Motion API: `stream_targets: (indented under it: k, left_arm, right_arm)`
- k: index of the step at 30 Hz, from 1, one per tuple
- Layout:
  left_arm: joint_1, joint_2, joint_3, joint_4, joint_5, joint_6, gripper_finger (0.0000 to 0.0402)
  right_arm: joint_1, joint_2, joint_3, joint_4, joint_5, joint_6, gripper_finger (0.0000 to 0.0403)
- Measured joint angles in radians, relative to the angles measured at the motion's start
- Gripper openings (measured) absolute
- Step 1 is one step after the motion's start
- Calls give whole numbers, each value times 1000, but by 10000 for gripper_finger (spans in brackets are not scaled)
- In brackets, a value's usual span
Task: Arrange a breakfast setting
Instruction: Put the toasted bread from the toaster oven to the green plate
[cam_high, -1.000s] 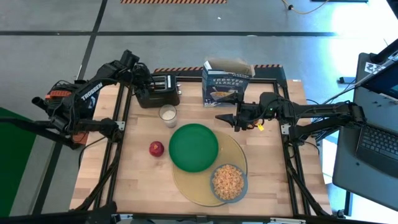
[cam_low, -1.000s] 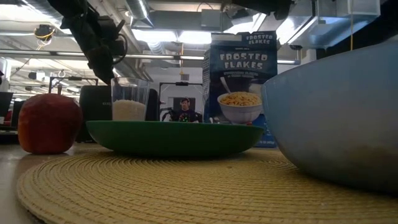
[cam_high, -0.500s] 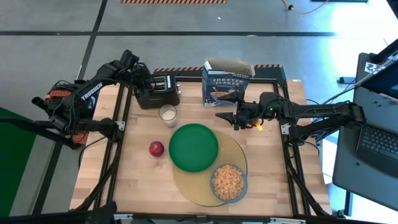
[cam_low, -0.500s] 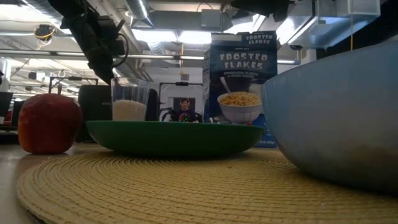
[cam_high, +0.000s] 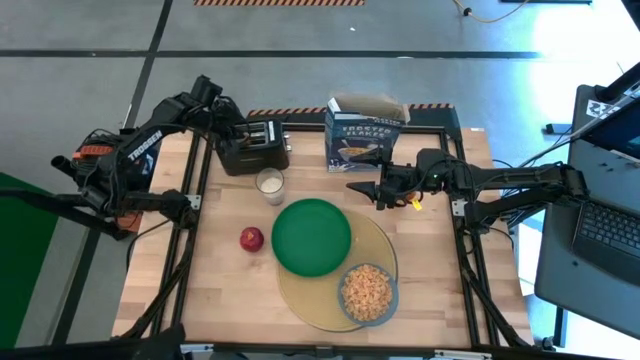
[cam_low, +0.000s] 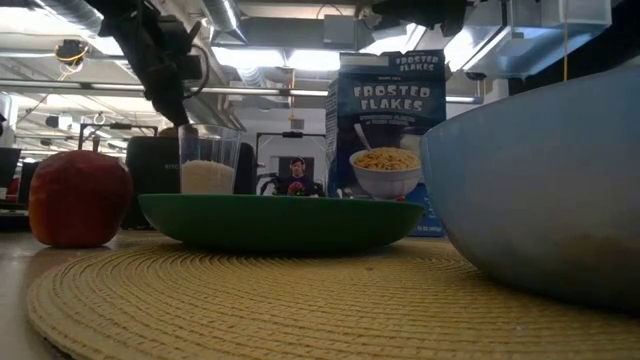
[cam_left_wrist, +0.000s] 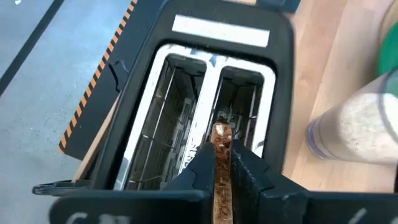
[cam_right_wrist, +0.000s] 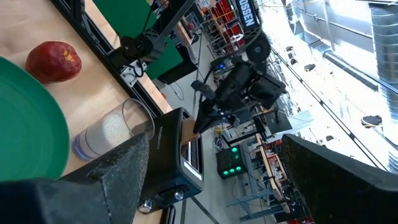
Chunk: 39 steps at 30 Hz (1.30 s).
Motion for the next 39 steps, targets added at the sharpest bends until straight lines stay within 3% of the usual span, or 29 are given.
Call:
stream_targets:
  k: [14, 22, 33, 39]
  left_arm:
    - [-86, -75, 247, -158, -53, -12, 20]
    - [-207, -165, 438, -80, -49, -143, 19]
    - [-450, -318, 423, 214, -23, -221, 19]
    - [-627, -328, 304, 357, -59, -246, 19]
  right_arm:
    - [0, 0, 0, -3, -2, 0, 342]
    - [0, 0, 0, -8, -2, 0, 342]
    - [0, 0, 0, -21, -3, 0, 342]
    - [0, 0, 0, -21, -3, 0, 342]
